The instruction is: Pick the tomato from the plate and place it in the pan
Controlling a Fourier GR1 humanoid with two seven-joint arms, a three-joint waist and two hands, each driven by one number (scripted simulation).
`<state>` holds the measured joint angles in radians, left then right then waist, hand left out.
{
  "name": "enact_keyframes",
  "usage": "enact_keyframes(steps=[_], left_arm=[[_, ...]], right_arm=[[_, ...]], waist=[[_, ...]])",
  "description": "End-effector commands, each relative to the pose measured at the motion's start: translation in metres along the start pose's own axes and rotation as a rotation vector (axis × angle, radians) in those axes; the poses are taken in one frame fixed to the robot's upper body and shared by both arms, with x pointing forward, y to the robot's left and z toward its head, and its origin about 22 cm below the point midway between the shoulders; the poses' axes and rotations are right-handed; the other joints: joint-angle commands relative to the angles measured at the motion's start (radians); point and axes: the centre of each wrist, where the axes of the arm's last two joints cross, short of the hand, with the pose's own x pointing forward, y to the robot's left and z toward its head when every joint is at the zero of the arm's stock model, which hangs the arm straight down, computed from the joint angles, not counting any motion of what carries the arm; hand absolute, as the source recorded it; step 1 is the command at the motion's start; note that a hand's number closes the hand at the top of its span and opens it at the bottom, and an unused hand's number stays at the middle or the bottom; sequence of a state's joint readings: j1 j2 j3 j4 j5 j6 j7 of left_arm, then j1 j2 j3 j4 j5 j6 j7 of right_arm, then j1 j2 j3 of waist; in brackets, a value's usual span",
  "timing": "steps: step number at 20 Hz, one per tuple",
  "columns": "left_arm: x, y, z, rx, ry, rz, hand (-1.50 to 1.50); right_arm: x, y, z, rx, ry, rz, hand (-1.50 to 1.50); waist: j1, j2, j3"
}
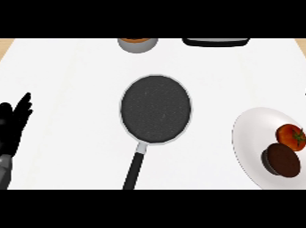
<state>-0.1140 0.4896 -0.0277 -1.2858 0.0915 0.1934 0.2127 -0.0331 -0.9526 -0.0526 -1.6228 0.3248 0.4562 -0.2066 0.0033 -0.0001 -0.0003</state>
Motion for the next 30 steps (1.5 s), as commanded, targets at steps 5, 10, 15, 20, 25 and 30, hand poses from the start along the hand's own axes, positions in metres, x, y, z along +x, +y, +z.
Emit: enact_keyframes(steps=[5, 10, 15, 20, 25, 30], left_arm=[[0.003, -0.007, -0.002, 0.009, -0.004, -0.009, 0.00], [-0.015, -0.012, 0.011, -0.006, 0.018, 0.006, 0.00], [0.001, 0.009, -0.002, 0.002, 0.010, -0.011, 0.00], [0.006, 0.006, 0.019, 0.006, -0.003, 0.012, 0.00], [0.003, 0.005, -0.006, 0.001, 0.003, -0.003, 0.00], [-0.015, 0.012, 0.010, 0.016, -0.010, 0.009, 0.00]], right_arm=[[-0.003, 0.035, -0.017, 0.032, 0.043, 0.060, -1.50], [-0.015, 0.039, -0.018, 0.029, 0.101, 0.094, -1.50], [-0.022, 0.073, -0.015, 0.055, 0.097, 0.125, -1.50], [-0.021, 0.071, -0.012, 0.063, 0.092, 0.099, -1.50], [-0.020, 0.080, -0.040, 0.054, 0.085, 0.098, -1.50], [-0.026, 0.087, -0.024, 0.070, 0.096, 0.104, -1.50]], waist=[[-0.001, 0.000, 0.000], [-0.002, 0.000, 0.000], [-0.006, 0.000, 0.000], [-0.003, -0.002, 0.000], [-0.003, 0.001, 0.000], [-0.004, -0.001, 0.000]])
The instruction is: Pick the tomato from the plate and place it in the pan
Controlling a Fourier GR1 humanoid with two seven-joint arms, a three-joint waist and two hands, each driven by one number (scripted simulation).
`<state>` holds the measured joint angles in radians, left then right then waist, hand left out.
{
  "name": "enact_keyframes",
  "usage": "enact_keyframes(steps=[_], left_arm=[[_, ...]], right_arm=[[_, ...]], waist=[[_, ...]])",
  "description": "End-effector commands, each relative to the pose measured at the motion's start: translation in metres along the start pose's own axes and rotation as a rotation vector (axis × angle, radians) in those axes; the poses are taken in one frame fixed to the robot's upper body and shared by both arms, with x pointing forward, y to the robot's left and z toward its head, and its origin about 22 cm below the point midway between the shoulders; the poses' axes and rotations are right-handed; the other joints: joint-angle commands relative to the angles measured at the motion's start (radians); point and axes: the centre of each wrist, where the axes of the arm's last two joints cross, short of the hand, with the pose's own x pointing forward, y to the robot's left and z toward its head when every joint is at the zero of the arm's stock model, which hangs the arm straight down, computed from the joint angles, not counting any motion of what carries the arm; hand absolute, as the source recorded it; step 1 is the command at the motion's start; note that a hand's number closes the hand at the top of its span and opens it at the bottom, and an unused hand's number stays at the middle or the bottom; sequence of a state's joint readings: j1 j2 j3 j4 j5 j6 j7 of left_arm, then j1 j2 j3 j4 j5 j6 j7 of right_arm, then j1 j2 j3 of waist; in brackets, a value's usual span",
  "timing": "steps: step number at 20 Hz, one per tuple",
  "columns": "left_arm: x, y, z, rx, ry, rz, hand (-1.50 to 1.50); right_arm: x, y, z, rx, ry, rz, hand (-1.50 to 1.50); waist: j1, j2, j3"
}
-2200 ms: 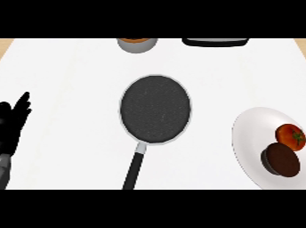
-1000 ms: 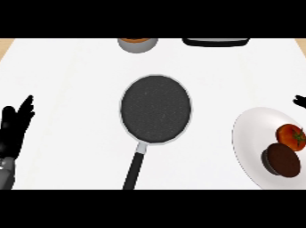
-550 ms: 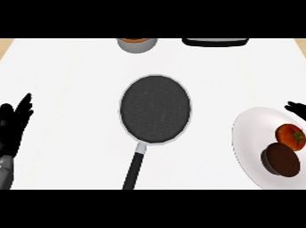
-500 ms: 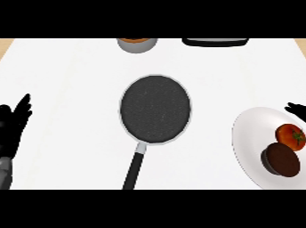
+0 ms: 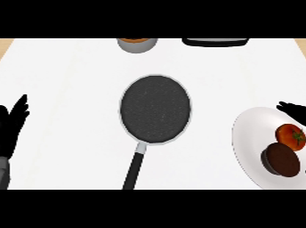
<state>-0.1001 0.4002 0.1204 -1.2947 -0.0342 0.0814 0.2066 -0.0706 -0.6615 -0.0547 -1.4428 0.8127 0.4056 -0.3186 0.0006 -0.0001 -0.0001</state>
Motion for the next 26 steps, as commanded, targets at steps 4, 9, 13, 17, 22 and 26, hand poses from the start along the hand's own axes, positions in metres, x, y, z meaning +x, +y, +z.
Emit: enact_keyframes(steps=[4, 9, 13, 17, 22, 26], left_arm=[[0.020, -0.006, 0.005, 0.003, 0.002, 0.003, 0.00], [0.039, -0.006, -0.005, 0.001, -0.006, -0.001, 0.00], [0.011, -0.003, 0.012, -0.012, -0.004, -0.011, 0.00], [0.007, -0.020, -0.004, -0.012, 0.012, 0.007, 0.00], [0.012, -0.022, 0.011, 0.001, -0.007, 0.005, 0.00], [0.007, 0.002, 0.002, -0.010, -0.011, -0.009, 0.00]], right_arm=[[0.002, -0.002, -0.004, 0.033, 0.031, 0.007, -1.50], [-0.009, 0.021, -0.018, 0.043, 0.065, 0.023, -1.50], [-0.010, 0.049, -0.025, 0.007, -0.019, 0.071, 1.50], [-0.007, 0.013, -0.037, -0.066, -0.002, 0.158, 1.50], [-0.011, 0.029, -0.024, -0.105, -0.011, 0.138, 1.50], [0.013, 0.021, -0.020, -0.059, 0.046, 0.115, 1.50]], waist=[[-0.001, -0.001, 0.000], [-0.001, 0.000, 0.000], [0.004, 0.000, 0.001], [0.000, 0.001, 0.000], [-0.001, -0.001, 0.000], [-0.004, -0.002, 0.000]])
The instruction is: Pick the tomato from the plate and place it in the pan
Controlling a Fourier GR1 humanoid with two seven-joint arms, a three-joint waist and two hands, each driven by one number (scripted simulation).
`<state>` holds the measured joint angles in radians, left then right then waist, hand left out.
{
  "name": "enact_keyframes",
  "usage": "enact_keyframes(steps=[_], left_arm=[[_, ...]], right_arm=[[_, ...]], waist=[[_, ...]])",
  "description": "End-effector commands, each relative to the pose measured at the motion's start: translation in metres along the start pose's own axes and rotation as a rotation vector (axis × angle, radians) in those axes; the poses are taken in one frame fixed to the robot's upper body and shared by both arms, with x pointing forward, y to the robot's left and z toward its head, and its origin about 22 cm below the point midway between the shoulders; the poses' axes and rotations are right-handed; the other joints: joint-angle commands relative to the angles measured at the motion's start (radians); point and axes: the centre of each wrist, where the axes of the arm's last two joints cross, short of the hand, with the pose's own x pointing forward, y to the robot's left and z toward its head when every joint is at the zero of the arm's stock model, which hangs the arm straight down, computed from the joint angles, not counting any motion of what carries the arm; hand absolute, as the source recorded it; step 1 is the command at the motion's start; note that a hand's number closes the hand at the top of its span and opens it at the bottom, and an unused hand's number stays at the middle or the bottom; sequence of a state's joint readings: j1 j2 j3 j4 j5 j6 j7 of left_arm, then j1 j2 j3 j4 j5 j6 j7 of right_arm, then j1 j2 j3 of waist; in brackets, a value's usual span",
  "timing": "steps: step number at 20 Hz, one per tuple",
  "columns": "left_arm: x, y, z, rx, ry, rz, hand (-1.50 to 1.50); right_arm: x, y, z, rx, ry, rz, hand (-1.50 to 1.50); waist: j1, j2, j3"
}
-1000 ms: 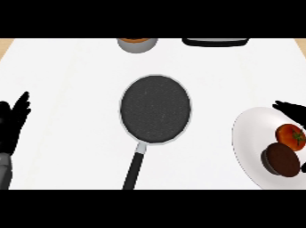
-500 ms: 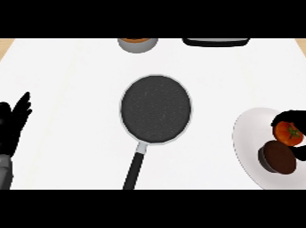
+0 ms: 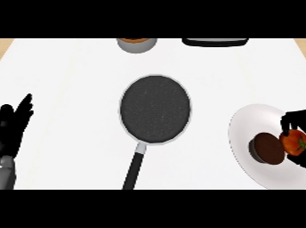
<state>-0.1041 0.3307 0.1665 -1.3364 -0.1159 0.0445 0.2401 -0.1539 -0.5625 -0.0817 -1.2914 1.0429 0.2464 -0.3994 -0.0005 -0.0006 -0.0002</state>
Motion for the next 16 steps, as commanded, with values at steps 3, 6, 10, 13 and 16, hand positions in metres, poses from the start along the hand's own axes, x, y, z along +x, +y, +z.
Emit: enact_keyframes(steps=[3, 6, 10, 13, 16], left_arm=[[0.004, 0.004, 0.001, 0.003, -0.001, -0.004, 0.00], [-0.017, 0.005, -0.004, 0.014, -0.012, -0.003, 0.00], [0.017, 0.005, -0.005, 0.012, 0.011, 0.005, 0.00], [0.006, 0.005, -0.003, 0.023, 0.006, 0.008, 0.00], [0.007, -0.007, 0.007, 0.013, 0.005, -0.011, 0.00]], right_arm=[[0.026, 0.027, -0.004, 0.091, 0.070, 0.001, 1.50], [0.049, 0.011, 0.008, 0.037, 0.080, -0.066, 1.50], [0.045, -0.020, 0.012, -0.238, -0.029, -0.097, 1.50], [0.076, -0.040, 0.010, -0.443, -0.132, -0.166, 1.50], [0.081, -0.054, 0.027, -0.501, -0.210, -0.209, 1.50]], waist=[[0.002, 0.000, 0.000], [-0.004, 0.000, 0.000], [-0.013, -0.003, 0.001], [-0.017, -0.005, 0.000], [-0.011, -0.005, 0.000]])
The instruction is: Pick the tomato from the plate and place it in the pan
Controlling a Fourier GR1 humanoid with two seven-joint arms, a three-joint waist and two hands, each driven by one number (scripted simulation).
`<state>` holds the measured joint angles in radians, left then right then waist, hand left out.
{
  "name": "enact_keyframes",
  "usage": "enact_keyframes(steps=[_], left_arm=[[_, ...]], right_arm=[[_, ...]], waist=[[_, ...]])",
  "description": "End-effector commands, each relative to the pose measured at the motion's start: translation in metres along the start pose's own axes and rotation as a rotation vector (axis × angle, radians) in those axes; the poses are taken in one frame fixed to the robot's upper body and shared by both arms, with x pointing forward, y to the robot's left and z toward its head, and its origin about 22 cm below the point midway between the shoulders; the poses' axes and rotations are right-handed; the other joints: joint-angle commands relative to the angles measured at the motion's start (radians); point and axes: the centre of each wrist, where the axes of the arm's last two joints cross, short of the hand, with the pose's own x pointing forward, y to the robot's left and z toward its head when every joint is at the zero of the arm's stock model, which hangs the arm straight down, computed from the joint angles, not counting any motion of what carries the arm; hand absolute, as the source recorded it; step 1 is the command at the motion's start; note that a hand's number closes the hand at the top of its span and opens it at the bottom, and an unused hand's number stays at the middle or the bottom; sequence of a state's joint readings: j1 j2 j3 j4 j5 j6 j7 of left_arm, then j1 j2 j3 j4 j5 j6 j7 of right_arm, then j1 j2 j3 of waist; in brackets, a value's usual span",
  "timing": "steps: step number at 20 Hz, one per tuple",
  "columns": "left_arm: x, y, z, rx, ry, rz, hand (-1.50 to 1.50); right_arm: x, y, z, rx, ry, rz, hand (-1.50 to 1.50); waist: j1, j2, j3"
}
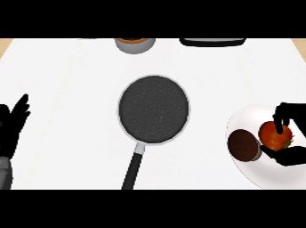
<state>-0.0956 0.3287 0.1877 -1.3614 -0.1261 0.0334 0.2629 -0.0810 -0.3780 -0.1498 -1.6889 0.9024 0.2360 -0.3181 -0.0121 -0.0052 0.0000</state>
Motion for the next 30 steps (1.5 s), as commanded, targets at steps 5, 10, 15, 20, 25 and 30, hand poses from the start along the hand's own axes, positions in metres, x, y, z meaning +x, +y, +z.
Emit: enact_keyframes(steps=[5, 10, 15, 20, 25, 30], left_arm=[[0.001, -0.016, -0.005, -0.012, 0.000, -0.006, 0.00], [0.013, -0.001, -0.009, -0.010, -0.012, -0.008, 0.00], [-0.010, -0.007, 0.000, -0.025, -0.023, -0.002, 0.00], [-0.004, -0.021, 0.009, -0.043, -0.035, 0.008, 0.00], [0.007, -0.010, -0.015, -0.017, -0.020, 0.004, 0.00], [0.001, -0.022, -0.010, -0.053, -0.046, 0.009, 0.00]], right_arm=[[0.062, -0.014, 0.000, -0.129, -0.100, -0.113, 1.50], [0.102, -0.025, -0.061, -0.121, -0.073, -0.204, 1.50], [0.141, -0.006, -0.115, -0.085, -0.055, -0.305, 1.50], [0.146, 0.030, -0.155, -0.057, -0.009, -0.371, 1.50], [0.173, 0.057, -0.190, -0.006, 0.014, -0.357, 1.50], [0.165, 0.101, -0.202, 0.037, 0.032, -0.376, 1.50]], waist=[[0.009, 0.004, 0.000], [0.020, 0.005, 0.000], [0.029, 0.007, -0.001], [0.039, 0.008, 0.000], [0.036, 0.011, 0.000], [0.045, 0.014, 0.000]])
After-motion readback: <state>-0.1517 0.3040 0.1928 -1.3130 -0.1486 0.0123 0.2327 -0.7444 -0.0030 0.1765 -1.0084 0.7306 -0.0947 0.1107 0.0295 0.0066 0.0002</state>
